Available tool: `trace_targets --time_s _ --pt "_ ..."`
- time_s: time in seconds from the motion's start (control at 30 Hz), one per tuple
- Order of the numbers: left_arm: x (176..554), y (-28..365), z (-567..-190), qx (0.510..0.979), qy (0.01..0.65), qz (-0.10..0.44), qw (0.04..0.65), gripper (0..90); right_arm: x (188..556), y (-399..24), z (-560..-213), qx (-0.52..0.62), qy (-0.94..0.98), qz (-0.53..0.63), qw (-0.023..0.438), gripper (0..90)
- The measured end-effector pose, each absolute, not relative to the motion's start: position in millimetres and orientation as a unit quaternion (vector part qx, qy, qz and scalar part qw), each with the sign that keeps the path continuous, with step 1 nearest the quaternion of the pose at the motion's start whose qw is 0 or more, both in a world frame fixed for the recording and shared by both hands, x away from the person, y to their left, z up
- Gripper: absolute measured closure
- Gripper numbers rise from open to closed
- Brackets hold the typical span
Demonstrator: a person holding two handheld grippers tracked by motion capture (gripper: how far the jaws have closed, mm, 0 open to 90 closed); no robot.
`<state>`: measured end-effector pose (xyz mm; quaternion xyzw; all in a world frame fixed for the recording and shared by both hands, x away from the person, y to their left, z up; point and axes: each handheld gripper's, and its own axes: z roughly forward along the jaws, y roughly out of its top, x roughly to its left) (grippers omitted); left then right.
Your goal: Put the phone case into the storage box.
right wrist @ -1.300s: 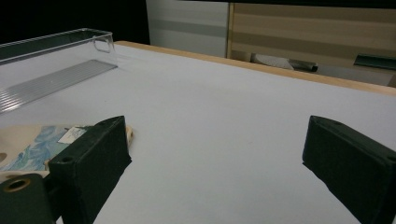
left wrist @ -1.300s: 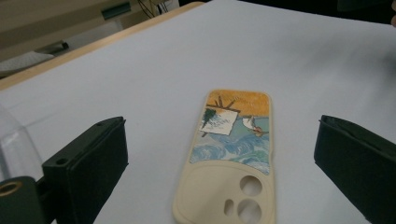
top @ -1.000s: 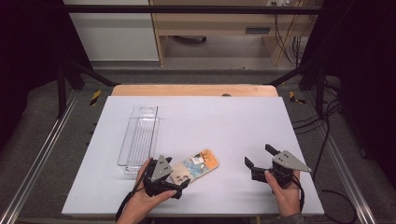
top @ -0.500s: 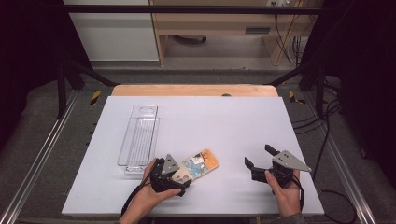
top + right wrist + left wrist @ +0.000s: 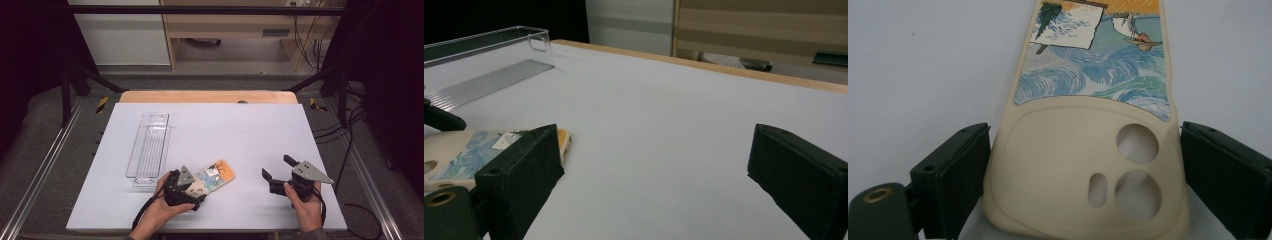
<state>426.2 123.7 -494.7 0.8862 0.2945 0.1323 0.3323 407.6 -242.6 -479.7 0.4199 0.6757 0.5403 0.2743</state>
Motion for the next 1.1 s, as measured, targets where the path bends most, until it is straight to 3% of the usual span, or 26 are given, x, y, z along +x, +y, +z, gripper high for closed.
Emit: trace_targets --time_s 0.7,1.1 --pt "428 119 -478 0.875 0.316 0.122 0.345 11.6 405 -245 -476 0.413 0.67 0.548 0.283 6.9" --pt "434 121 -432 0.851 0.324 0.133 0.391 11.7 400 -228 -465 0.373 0.691 0.537 0.31 6.4"
